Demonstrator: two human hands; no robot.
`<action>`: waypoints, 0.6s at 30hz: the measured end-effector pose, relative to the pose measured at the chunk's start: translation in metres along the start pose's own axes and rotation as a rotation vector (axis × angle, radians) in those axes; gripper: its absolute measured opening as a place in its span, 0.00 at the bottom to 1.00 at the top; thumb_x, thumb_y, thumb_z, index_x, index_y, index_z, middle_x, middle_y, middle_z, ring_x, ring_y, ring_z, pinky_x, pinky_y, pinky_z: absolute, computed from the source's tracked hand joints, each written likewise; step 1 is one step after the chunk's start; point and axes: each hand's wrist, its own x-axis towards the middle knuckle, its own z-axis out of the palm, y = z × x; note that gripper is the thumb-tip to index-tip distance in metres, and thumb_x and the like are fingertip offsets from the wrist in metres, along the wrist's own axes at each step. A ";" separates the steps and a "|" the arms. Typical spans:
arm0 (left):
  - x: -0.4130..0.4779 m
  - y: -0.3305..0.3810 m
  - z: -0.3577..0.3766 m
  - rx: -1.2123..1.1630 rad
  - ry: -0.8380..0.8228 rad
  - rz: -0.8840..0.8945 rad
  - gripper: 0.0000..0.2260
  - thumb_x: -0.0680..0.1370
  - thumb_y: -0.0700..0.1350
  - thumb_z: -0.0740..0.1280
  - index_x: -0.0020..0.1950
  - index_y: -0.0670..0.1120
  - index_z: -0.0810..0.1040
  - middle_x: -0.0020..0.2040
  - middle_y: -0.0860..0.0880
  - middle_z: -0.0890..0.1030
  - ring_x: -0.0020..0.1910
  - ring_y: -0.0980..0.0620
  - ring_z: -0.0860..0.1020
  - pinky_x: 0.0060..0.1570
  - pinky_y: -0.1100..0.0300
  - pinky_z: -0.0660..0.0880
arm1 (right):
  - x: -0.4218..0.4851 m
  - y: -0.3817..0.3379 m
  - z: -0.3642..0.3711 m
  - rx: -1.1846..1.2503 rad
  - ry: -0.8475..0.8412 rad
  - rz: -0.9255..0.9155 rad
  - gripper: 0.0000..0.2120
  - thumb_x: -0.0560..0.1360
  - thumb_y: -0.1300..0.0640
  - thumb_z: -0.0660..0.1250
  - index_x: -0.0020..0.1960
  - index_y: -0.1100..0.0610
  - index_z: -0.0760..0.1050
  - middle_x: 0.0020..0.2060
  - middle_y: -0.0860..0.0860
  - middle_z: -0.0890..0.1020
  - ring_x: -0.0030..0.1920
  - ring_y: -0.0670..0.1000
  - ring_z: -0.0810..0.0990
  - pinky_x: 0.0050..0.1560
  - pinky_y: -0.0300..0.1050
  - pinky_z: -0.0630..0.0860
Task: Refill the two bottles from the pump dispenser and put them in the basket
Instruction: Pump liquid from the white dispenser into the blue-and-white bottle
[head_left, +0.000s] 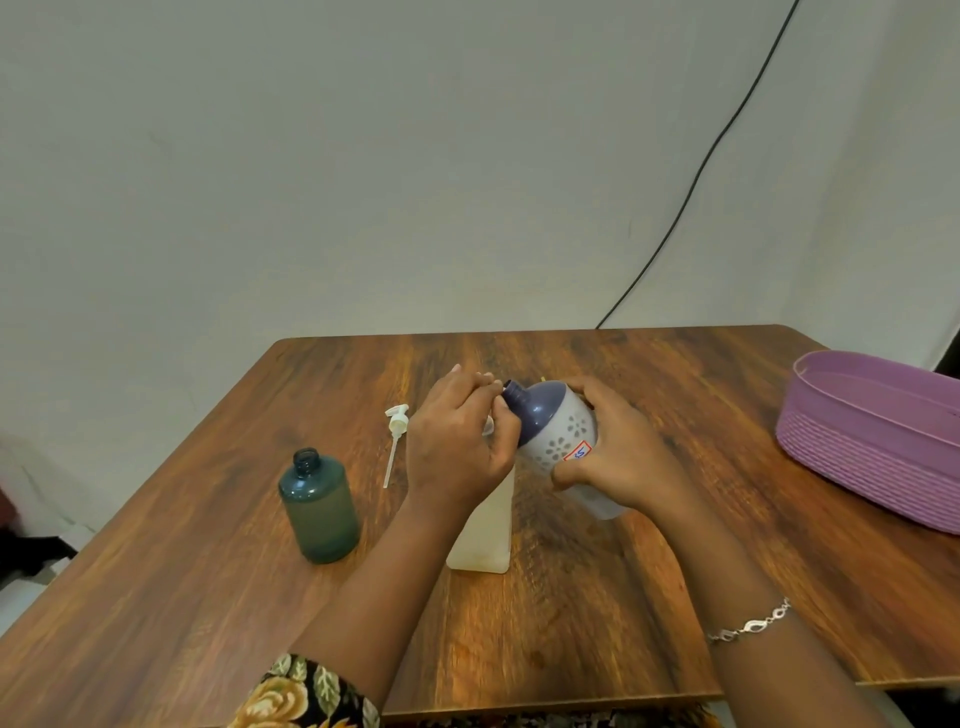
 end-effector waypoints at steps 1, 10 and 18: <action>-0.002 0.000 0.001 -0.006 0.007 -0.011 0.14 0.74 0.42 0.59 0.43 0.37 0.83 0.40 0.44 0.83 0.42 0.52 0.79 0.58 0.63 0.69 | 0.000 0.000 0.000 -0.012 -0.003 -0.001 0.37 0.57 0.59 0.77 0.63 0.49 0.67 0.52 0.45 0.71 0.50 0.47 0.72 0.45 0.45 0.74; -0.006 -0.001 0.003 0.038 0.014 0.023 0.13 0.74 0.41 0.58 0.40 0.37 0.82 0.39 0.44 0.82 0.39 0.50 0.80 0.53 0.64 0.71 | -0.001 0.000 0.000 -0.042 -0.015 0.015 0.38 0.58 0.59 0.77 0.64 0.50 0.66 0.52 0.45 0.70 0.50 0.46 0.70 0.43 0.41 0.71; -0.010 -0.007 0.009 0.023 0.051 0.017 0.13 0.74 0.40 0.59 0.40 0.37 0.82 0.38 0.43 0.82 0.38 0.49 0.81 0.52 0.62 0.72 | -0.001 0.001 0.001 -0.069 -0.033 0.009 0.38 0.57 0.58 0.78 0.63 0.49 0.66 0.53 0.46 0.71 0.50 0.48 0.72 0.47 0.46 0.75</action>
